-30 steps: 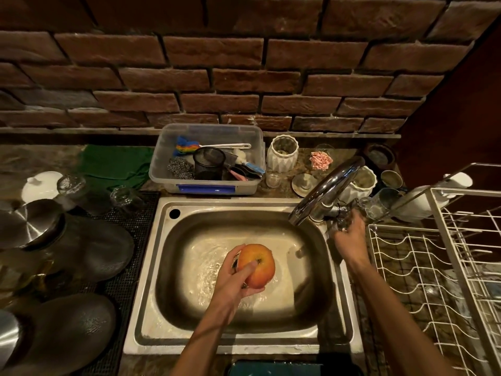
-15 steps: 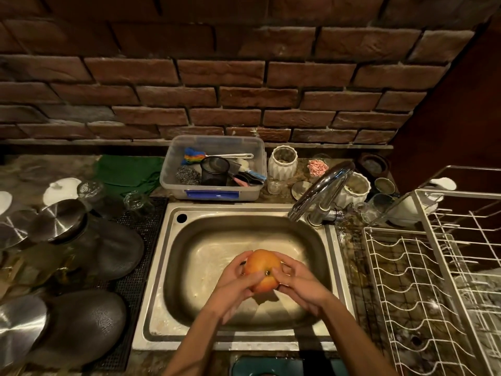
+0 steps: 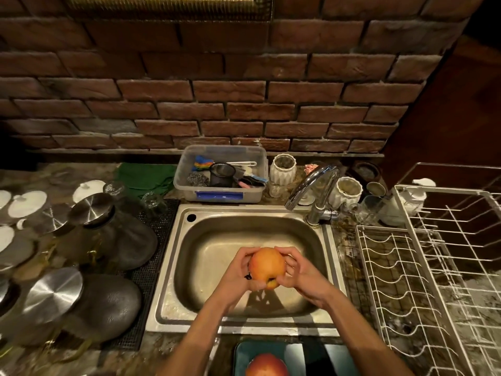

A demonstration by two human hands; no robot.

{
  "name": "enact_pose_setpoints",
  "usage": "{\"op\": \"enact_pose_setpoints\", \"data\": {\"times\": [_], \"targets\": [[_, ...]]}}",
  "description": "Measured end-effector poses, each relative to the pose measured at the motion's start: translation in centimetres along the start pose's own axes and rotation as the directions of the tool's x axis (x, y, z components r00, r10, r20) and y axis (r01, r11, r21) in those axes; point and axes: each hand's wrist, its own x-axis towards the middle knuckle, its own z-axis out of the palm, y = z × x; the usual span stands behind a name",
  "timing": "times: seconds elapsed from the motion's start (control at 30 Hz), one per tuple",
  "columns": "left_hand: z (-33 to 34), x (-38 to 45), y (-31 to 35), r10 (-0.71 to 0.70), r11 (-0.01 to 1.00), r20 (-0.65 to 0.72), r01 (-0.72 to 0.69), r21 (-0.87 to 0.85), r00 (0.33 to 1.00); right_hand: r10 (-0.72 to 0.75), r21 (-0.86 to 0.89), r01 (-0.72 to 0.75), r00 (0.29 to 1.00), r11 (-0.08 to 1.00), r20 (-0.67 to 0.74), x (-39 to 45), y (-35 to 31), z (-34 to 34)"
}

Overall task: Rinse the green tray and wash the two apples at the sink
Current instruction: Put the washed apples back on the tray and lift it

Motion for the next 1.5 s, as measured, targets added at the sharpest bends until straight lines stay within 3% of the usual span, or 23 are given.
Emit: {"op": "enact_pose_setpoints", "data": {"times": [0.2, 0.47, 0.63, 0.9, 1.5], "targets": [[1.2, -1.4, 2.4, 0.066, 0.996, -0.058, -0.063, 0.056, 0.996, -0.116, -0.031, 0.114, 0.991, 0.993, -0.069, -1.7, -1.7, 0.6], [3.0, -3.4, 2.8, -0.116, 0.99, -0.001, 0.116, 0.084, 0.993, 0.072, 0.019, -0.07, 0.987, 0.997, -0.143, -4.1, -1.6, -0.6], [5.1, -4.9, 3.2, -0.181, 0.98, -0.032, 0.183, 0.073, 0.983, 0.11, -0.031, -0.12, 0.966, 0.992, -0.234, -6.6, -1.5, -0.7], [9.4, -8.0, 3.8, -0.223, 0.966, -0.037, 0.226, 0.126, 0.974, 0.141, -0.003, -0.147, 0.957, 0.989, -0.255, -12.0, -0.6, -2.0], [15.3, -15.1, -3.6, -0.367, 0.93, -0.047, 0.368, 0.017, 0.929, 0.249, -0.011, -0.262, 0.928, 0.965, -0.277, -20.8, 6.2, -2.6]]}}
